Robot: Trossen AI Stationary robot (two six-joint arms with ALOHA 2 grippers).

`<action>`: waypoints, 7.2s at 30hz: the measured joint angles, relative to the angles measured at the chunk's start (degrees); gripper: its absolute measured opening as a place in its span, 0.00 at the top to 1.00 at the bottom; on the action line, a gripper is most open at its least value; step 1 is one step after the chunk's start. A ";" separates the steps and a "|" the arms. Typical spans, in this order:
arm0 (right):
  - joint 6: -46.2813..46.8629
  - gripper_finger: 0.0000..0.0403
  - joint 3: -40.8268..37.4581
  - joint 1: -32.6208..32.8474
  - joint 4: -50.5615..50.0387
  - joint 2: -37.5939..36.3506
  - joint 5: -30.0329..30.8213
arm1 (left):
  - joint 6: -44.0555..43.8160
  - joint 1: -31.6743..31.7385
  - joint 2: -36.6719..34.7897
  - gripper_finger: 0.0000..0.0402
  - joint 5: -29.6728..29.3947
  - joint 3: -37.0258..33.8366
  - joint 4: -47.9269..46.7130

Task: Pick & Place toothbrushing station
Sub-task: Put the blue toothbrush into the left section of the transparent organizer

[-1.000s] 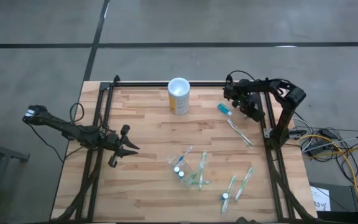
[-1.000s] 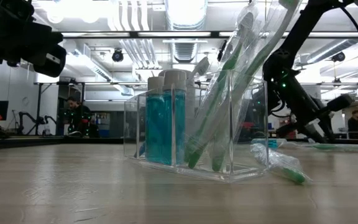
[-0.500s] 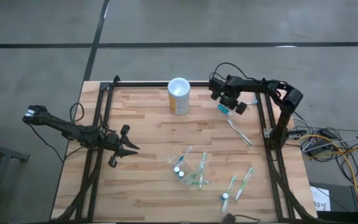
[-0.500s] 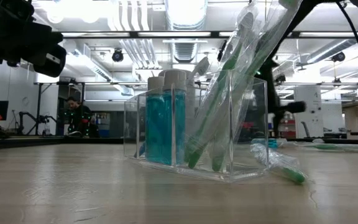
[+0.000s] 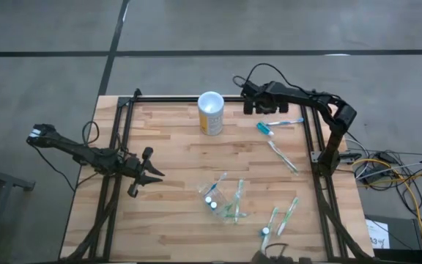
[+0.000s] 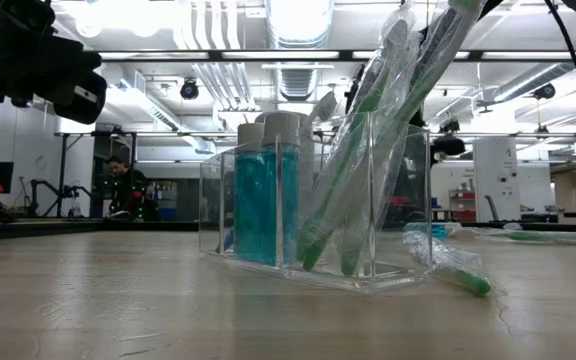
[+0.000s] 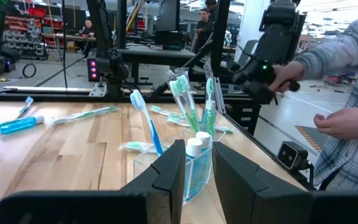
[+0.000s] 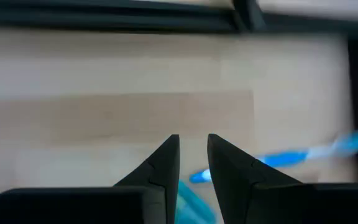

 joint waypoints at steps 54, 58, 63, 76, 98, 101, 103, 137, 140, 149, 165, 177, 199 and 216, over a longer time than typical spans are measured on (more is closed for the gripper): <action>-58.45 0.80 3.37 0.00 -11.88 -0.15 -10.89 | 0.00 0.00 0.00 0.79 0.00 0.02 0.01; -58.52 0.76 3.37 -0.52 -11.81 -0.15 -11.22 | 0.00 0.02 0.00 0.79 0.00 0.01 0.00; -58.76 0.65 3.34 -0.57 -11.82 -0.15 -11.61 | 0.00 0.02 0.00 0.79 0.00 0.00 -0.01; -73.37 0.51 3.12 -0.88 -11.76 -0.15 -12.07 | 0.00 0.01 0.00 0.79 0.00 0.02 0.01; -85.72 0.59 -4.60 -2.75 -4.61 0.00 -9.94 | 0.00 0.02 0.00 0.79 -0.01 0.01 0.01; -86.03 0.59 -4.78 -2.82 -3.87 0.00 -10.08 | 0.00 0.01 0.00 0.79 0.00 0.02 0.00; -86.49 0.59 -4.99 -2.92 -3.93 0.00 -10.30 | 0.00 0.00 0.00 0.79 0.00 0.02 0.01; -87.63 0.63 -15.93 -6.86 7.26 -0.15 -13.09 | 0.00 0.00 0.00 0.79 0.00 0.01 0.01; -88.81 0.66 -15.85 -6.86 7.29 -0.14 -13.14 | 0.00 0.01 0.00 0.79 0.00 0.01 -0.01; -86.17 0.83 -14.35 -6.88 8.35 0.20 -12.70 | 0.00 0.00 0.00 0.79 0.00 0.01 -0.01; -76.34 0.97 -14.09 -6.82 7.99 -0.17 -10.93 | 0.00 0.00 0.00 0.79 0.00 0.02 -0.01; -71.70 0.97 -7.95 -6.86 5.91 -3.67 -11.49 | 0.00 0.00 0.00 0.79 -0.01 0.01 -0.01; -48.38 0.98 -5.09 -6.71 4.72 -18.82 -36.22 | 0.00 0.01 0.00 0.79 0.00 0.01 -0.02; -40.34 0.98 -10.16 -1.36 9.04 -17.04 -48.28 | 0.00 0.00 0.00 0.79 0.00 0.00 -0.01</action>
